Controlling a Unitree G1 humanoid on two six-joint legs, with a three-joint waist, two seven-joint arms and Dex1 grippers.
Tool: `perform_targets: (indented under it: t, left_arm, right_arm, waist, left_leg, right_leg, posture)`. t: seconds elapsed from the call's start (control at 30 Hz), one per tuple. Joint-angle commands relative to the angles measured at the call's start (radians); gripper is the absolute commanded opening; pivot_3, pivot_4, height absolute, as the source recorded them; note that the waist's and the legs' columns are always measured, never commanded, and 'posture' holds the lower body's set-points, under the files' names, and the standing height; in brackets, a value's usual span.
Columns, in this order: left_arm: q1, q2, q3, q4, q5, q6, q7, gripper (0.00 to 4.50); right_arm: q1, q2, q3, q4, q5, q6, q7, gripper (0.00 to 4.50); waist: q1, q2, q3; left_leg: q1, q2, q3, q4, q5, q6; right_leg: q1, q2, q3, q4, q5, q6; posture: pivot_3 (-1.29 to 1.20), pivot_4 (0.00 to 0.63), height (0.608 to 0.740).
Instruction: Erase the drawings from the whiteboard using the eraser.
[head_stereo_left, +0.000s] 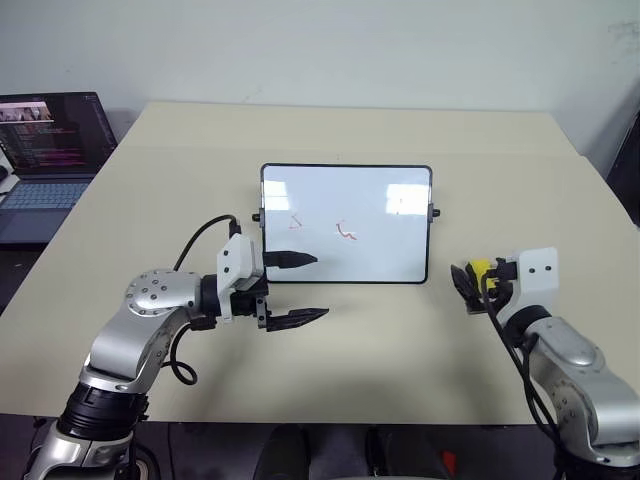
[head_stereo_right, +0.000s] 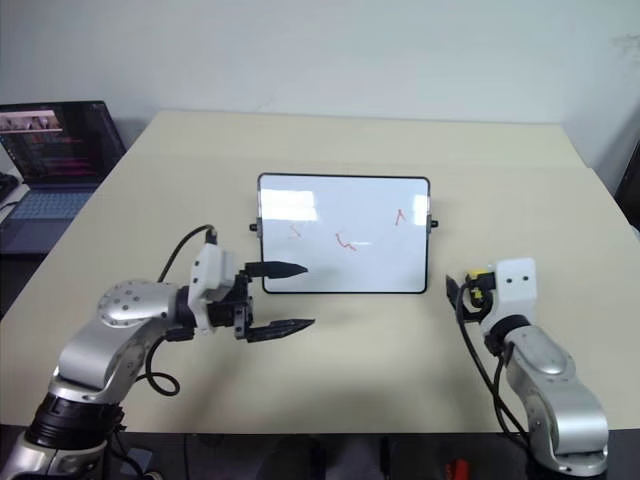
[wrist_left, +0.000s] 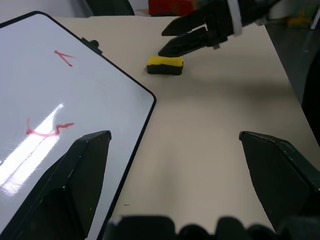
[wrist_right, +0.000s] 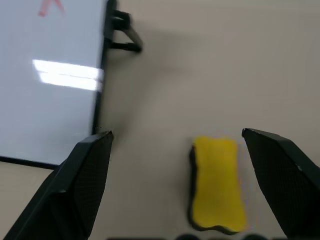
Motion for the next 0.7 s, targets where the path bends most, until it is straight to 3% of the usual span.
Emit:
perform_targets:
  t: [0.03, 0.7]
  left_arm:
    - [-0.016, -0.011, -0.002, -0.012, 0.006, -0.014, -0.002, 4.5]
    - [0.064, 0.0, 0.026, -0.064, 0.013, -0.02, 0.029, 4.5]
  right_arm:
    - [-0.024, -0.027, -0.038, 0.025, 0.005, 0.011, 0.015, 4.47]
    - [-0.154, -0.044, -0.018, 0.288, -0.009, -0.046, 0.085, 4.47]
  waist:
    - [0.001, 0.0, 0.0]
    - [-0.004, 0.0, 0.0]
  left_leg:
    - [-0.001, 0.0, -0.001, 0.0, 0.0, 0.0]
    - [-0.004, 0.0, 0.0, 0.001, 0.0, 0.0]
  right_leg:
    - [-0.001, 0.0, -0.001, 0.0, 0.0, 0.0]
    - [-0.004, 0.0, 0.0, 0.002, 0.0, 0.0]
  posture:
    - [0.0, 0.15, 0.74]
    - [0.0, 0.15, 0.74]
